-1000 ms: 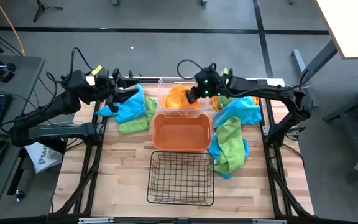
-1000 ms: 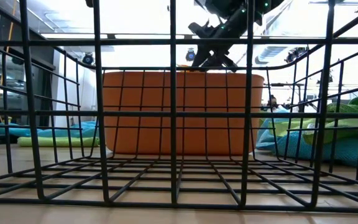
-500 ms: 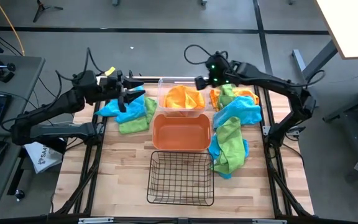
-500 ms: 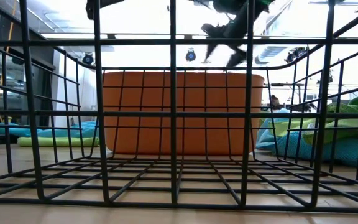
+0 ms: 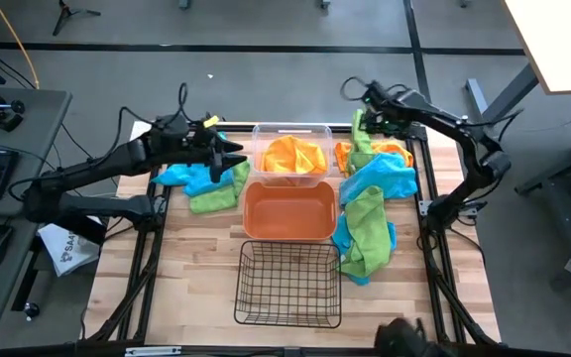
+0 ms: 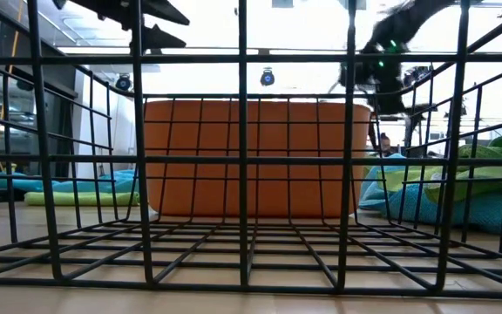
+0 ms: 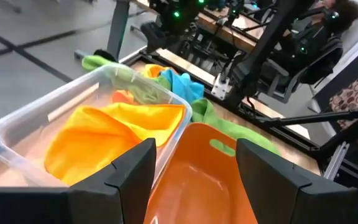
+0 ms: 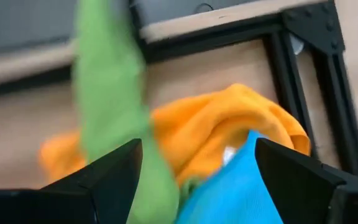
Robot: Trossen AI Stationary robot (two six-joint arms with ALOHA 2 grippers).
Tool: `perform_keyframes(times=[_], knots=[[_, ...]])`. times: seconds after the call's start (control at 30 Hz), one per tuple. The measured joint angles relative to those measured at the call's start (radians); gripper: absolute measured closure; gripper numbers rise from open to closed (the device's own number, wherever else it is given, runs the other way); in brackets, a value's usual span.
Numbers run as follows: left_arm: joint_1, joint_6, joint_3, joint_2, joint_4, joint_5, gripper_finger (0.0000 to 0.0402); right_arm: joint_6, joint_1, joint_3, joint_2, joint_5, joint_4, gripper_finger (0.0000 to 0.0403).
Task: Sort microfiber towel by color & place in baskets
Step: Put the orange towel into the transparent bin
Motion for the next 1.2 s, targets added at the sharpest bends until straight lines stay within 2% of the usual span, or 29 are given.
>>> perform_keyframes(times=[0.13, 0.27, 0.37, 0.47, 0.6, 0.83, 0.9, 0.97, 1.17, 1.2], knots=[[0.000, -0.057, 0.000, 0.044, 0.031, 0.000, 0.0193, 0.107, -0.119, -0.100, 0.000, -0.049, 0.119, 0.0097], [0.000, -0.072, 0.000, 0.079, 0.041, 0.000, 0.0193, 0.242, -0.170, -0.188, 0.000, -0.048, 0.175, 0.0097], [0.000, -0.084, 0.000, 0.100, 0.042, 0.000, 0.0193, 0.314, -0.170, -0.215, 0.003, -0.029, 0.290, 0.0097], [0.000, -0.098, 0.000, 0.114, 0.043, -0.007, 0.0193, 0.358, -0.181, -0.238, 0.031, -0.048, 0.331, 0.0097], [0.000, -0.099, 0.000, 0.121, 0.043, -0.008, 0.0193, 0.362, -0.184, -0.251, 0.073, -0.069, 0.320, 0.0097], [0.000, -0.097, 0.000, 0.120, 0.043, -0.008, 0.0193, 0.387, -0.164, -0.234, 0.122, 0.006, 0.293, 0.0108], [0.000, -0.097, 0.000, 0.120, 0.042, -0.008, 0.0193, 0.384, -0.159, -0.227, 0.127, 0.010, 0.285, 0.0132], [0.000, -0.091, 0.000, 0.120, 0.042, -0.008, 0.0193, 0.374, -0.156, -0.226, 0.132, 0.011, 0.282, 0.0172], [0.000, -0.089, 0.000, 0.120, 0.040, -0.008, 0.0193, 0.340, -0.149, -0.226, 0.133, 0.000, 0.272, 0.0368], [0.000, -0.088, 0.000, 0.120, 0.040, -0.008, 0.0193, 0.315, -0.149, -0.226, 0.129, -0.005, 0.281, 0.0384]])
